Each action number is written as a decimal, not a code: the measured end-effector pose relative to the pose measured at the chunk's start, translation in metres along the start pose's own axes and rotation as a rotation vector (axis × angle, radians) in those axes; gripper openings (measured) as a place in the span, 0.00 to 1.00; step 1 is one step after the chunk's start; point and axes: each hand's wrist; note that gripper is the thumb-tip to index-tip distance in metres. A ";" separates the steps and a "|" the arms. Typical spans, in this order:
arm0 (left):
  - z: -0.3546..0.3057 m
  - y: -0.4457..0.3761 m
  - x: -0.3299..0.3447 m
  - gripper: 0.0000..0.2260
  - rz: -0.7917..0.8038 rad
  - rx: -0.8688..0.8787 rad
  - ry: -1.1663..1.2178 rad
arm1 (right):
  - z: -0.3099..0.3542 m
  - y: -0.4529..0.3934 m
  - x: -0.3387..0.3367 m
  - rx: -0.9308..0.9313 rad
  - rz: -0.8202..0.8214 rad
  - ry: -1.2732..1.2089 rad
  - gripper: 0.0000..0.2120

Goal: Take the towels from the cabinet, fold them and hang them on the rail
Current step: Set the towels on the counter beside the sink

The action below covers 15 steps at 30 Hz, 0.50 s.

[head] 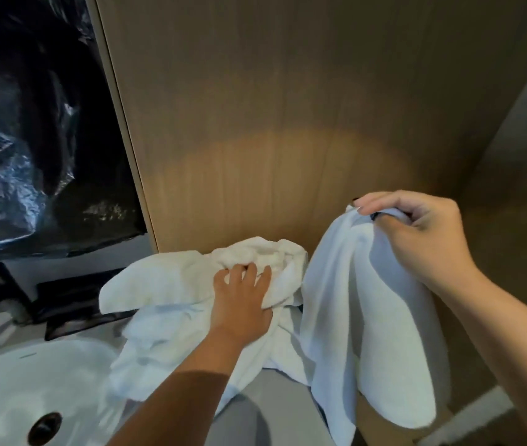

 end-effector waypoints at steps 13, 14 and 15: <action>0.014 0.046 -0.071 0.25 -0.097 0.139 0.071 | 0.003 -0.007 -0.012 -0.030 0.099 -0.027 0.15; 0.011 0.063 -0.062 0.26 -0.120 0.134 0.060 | 0.002 -0.006 -0.010 -0.034 0.113 -0.028 0.15; 0.005 0.081 -0.051 0.27 -0.107 0.106 0.069 | 0.000 -0.006 -0.009 -0.044 0.127 -0.031 0.15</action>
Point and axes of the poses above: each hand's wrist, its own y-axis away from the middle knuckle, its own x-axis out of the palm, z = x × y, and after that the axes turned 4 degrees about -x, right-handed
